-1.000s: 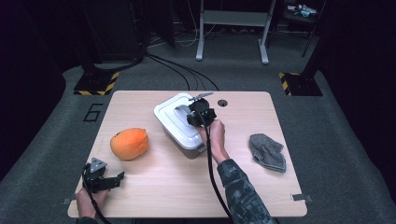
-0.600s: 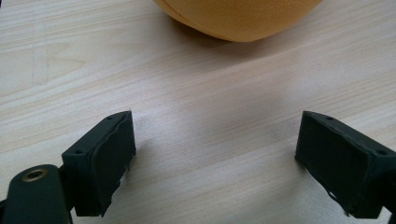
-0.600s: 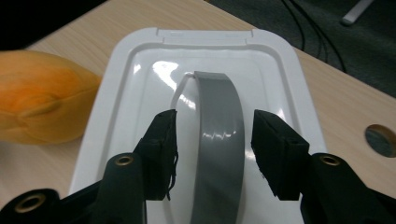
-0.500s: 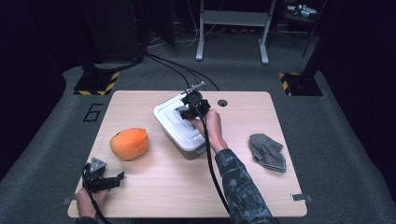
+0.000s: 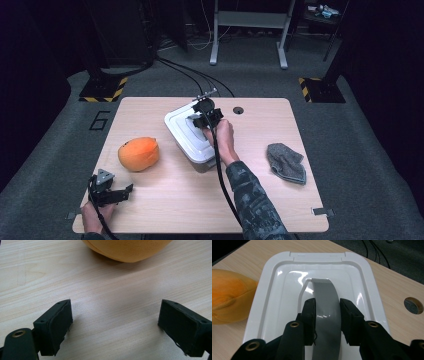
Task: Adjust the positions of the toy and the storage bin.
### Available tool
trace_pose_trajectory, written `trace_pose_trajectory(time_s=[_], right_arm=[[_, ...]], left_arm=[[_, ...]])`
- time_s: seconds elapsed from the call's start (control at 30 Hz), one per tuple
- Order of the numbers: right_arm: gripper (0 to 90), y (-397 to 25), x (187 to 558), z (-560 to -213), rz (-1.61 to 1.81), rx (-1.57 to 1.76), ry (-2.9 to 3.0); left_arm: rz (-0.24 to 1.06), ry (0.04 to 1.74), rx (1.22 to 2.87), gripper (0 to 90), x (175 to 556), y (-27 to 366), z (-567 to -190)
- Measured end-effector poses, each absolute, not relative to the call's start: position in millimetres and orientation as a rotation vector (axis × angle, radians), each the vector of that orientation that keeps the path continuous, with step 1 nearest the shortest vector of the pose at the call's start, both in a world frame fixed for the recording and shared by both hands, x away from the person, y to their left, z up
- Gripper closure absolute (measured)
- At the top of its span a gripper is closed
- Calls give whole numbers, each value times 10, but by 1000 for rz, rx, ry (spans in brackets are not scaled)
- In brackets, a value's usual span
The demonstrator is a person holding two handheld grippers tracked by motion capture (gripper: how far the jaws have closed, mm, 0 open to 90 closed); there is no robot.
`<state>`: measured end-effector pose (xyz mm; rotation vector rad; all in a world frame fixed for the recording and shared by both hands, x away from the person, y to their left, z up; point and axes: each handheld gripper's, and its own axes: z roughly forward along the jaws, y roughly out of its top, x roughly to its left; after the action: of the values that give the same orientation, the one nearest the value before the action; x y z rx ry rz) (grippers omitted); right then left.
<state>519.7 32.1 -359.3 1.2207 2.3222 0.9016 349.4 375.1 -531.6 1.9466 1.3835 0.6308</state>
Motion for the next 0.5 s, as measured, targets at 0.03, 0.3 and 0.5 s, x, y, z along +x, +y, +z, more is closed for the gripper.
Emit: trace_pose_trajectory(time_s=[0.03, 0.3, 0.5], right_arm=[[664, 323, 5190, -3591, 902, 1231, 2322], [665, 339, 5147, -3603, 928, 1290, 2293], [665, 355, 5100, -3618, 957, 1321, 2272]], left_arm=[[631, 1384, 1945, 120, 3494, 3750, -5317], [631, 1382, 1945, 120, 3494, 3750, -5317], [629, 1383, 1950, 120, 3493, 3751, -5315]])
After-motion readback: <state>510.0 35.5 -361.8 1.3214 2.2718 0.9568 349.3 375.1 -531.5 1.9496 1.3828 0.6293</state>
